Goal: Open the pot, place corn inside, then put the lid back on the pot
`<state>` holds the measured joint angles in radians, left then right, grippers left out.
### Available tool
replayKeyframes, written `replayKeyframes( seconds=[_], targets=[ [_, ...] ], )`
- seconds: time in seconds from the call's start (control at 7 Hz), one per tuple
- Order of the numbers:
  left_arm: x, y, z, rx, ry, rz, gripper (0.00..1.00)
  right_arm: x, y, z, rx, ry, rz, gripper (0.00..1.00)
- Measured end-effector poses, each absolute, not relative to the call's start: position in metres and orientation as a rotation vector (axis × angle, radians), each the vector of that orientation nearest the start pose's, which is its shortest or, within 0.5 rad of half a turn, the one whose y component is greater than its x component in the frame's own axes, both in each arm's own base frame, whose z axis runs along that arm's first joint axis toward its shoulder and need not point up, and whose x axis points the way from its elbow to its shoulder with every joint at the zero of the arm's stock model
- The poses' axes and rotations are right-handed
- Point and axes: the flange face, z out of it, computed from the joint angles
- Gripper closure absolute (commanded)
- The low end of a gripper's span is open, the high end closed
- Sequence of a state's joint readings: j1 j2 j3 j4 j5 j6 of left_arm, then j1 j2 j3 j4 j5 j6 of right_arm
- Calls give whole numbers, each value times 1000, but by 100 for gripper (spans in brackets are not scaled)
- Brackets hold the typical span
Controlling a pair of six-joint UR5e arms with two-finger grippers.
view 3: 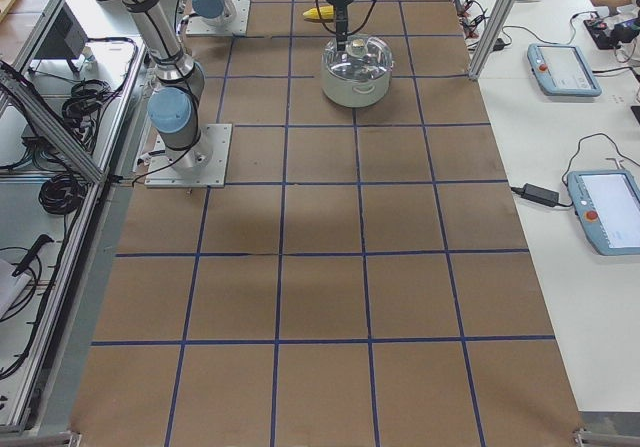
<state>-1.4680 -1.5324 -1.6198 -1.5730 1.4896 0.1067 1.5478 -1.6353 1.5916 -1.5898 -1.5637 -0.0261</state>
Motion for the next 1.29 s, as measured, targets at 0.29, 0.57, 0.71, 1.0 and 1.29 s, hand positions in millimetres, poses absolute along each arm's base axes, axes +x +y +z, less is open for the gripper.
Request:
replayKeyframes(
  seconds=[0.29, 0.57, 0.71, 1.0, 1.29],
  targets=[
    [-92, -487, 482, 14, 3223, 9, 0, 123, -473, 510, -5, 3133, -99, 0],
    [-92, -488, 483, 20, 3224, 8, 0, 124, -473, 510, -7, 3131, -100, 0],
    [-91, -489, 485, 22, 3224, 6, 0, 125, -474, 510, -7, 3130, -101, 0],
    [-91, -491, 477, 22, 3226, 40, 0, 135, -480, 505, -9, 3112, -107, 0],
    [-79, -494, 468, 55, 3229, 62, 0, 169, -496, 490, -26, 3085, -146, 1]
  ],
)
